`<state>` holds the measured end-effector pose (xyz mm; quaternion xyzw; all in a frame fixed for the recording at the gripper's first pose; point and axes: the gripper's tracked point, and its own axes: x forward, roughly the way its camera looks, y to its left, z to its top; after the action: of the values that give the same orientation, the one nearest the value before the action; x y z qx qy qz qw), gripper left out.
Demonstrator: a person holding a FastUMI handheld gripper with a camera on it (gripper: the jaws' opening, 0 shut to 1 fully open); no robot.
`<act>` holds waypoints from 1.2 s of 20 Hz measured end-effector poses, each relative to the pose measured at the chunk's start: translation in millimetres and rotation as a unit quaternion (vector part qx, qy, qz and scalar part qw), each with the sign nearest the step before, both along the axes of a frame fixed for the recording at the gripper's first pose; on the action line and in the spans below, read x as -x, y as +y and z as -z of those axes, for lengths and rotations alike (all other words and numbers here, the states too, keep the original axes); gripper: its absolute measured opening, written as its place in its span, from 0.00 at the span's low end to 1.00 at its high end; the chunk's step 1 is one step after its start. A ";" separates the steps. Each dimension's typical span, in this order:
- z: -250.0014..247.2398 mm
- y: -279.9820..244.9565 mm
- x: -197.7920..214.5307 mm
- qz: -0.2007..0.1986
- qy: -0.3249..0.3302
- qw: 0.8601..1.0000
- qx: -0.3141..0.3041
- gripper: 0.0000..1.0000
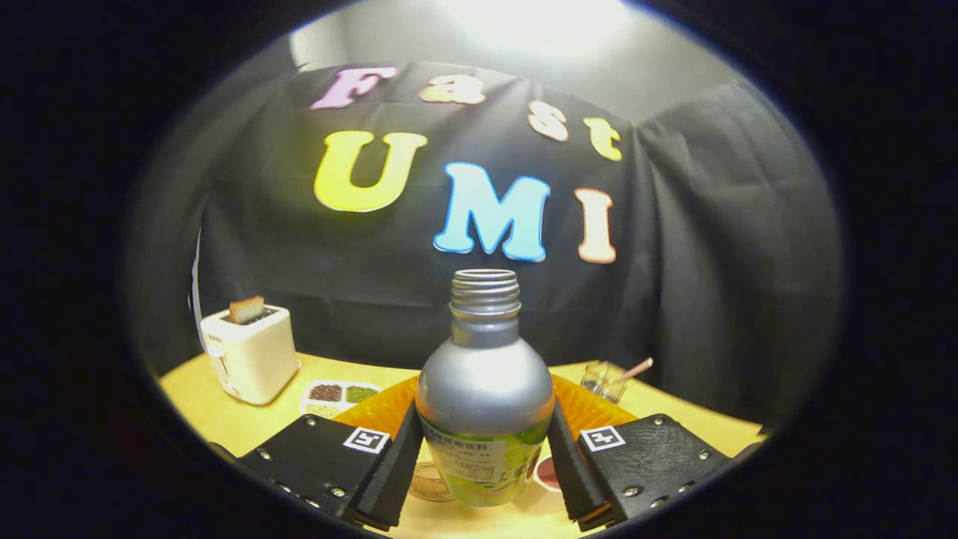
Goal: Take the bottle from table, then pour the juice into the cup, finally place the bottle on the coaster
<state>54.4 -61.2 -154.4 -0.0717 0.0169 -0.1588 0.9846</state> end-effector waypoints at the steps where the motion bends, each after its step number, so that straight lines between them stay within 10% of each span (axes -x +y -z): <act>1: 1.9 6.4 2.1 -0.012 -0.007 1.000 -0.006 0.78; 24: 127.8 19.4 -82.4 -0.074 0.050 0.990 -0.109 0.79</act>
<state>136.8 -41.8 -282.2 0.0269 0.0782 -0.0788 0.9935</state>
